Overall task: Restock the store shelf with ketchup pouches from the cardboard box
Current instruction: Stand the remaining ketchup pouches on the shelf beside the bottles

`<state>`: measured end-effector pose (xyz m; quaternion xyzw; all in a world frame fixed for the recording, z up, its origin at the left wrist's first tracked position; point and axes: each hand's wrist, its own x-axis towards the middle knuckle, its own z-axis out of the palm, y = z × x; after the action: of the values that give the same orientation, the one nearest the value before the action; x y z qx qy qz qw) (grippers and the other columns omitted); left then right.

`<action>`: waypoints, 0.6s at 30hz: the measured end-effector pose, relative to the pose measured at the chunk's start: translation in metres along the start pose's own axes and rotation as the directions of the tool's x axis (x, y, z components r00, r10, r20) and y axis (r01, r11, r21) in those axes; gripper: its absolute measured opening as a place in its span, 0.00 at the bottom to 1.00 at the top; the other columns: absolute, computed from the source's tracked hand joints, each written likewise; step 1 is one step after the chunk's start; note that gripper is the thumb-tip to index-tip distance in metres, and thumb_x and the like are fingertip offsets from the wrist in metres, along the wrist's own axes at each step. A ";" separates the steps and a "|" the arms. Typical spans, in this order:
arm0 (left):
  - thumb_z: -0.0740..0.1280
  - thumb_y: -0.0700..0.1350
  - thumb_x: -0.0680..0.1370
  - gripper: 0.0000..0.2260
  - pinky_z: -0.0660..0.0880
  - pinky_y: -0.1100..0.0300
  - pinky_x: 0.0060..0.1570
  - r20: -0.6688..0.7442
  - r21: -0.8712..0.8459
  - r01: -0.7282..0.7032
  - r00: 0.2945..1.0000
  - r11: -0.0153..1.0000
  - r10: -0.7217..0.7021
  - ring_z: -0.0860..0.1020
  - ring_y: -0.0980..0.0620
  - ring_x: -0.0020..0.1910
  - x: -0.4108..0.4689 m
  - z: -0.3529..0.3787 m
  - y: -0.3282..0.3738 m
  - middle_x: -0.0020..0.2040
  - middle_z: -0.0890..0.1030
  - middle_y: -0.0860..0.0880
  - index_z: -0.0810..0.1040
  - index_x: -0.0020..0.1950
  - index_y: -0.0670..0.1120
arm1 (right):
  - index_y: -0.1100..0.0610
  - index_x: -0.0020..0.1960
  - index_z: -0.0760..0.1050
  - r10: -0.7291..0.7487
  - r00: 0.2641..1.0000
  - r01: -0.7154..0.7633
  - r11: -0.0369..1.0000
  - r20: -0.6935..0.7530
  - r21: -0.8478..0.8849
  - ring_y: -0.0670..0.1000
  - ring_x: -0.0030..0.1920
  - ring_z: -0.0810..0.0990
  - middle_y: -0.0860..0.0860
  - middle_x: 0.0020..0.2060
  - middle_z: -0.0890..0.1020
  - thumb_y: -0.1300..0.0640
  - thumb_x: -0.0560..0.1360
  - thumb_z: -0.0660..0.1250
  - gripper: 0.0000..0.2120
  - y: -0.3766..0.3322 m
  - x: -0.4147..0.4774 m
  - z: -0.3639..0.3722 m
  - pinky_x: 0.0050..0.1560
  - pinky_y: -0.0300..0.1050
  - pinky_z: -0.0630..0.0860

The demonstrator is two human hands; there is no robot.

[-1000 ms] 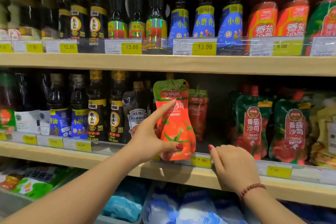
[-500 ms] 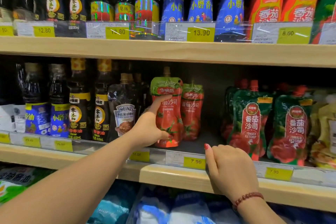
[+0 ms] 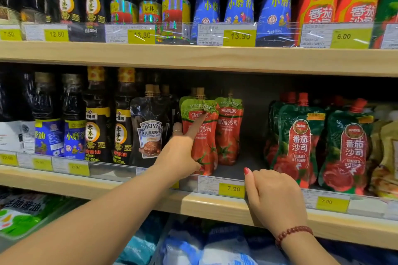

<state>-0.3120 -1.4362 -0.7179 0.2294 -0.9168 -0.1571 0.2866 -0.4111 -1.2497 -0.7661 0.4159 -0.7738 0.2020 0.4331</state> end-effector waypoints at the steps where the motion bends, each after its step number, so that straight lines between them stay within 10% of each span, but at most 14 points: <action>1: 0.76 0.45 0.66 0.48 0.79 0.53 0.44 -0.079 0.113 0.011 0.997 0.993 -0.002 0.76 0.44 0.50 -0.003 0.003 0.004 0.70 0.59 0.39 0.45 0.71 0.66 | 0.50 0.25 0.60 -0.001 1.000 0.001 1.000 -0.007 -0.001 0.47 0.21 0.61 0.45 0.20 0.64 0.49 0.76 0.53 0.21 0.000 0.000 0.000 0.24 0.42 0.61; 5: 0.78 0.51 0.63 0.51 0.76 0.51 0.45 -0.256 0.217 0.081 0.966 0.973 -0.023 0.65 0.38 0.61 -0.008 0.015 0.013 0.66 0.57 0.41 0.42 0.70 0.63 | 0.50 0.25 0.60 0.006 1.000 -0.006 1.000 -0.010 0.002 0.47 0.21 0.61 0.45 0.20 0.64 0.49 0.76 0.51 0.21 -0.001 -0.001 0.000 0.25 0.42 0.60; 18: 0.67 0.36 0.71 0.43 0.73 0.52 0.57 -0.118 0.020 0.271 0.957 0.963 -0.266 0.63 0.38 0.68 0.018 0.025 0.005 0.74 0.53 0.36 0.45 0.76 0.55 | 0.51 0.26 0.61 0.020 1.000 -0.020 1.000 0.000 0.022 0.47 0.21 0.63 0.45 0.20 0.65 0.48 0.77 0.51 0.21 0.000 -0.002 0.002 0.25 0.44 0.63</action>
<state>-0.3412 -1.4373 -0.7272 0.3654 -0.8620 -0.1648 0.3103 -0.4121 -1.2500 -0.7689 0.4130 -0.7756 0.2148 0.4263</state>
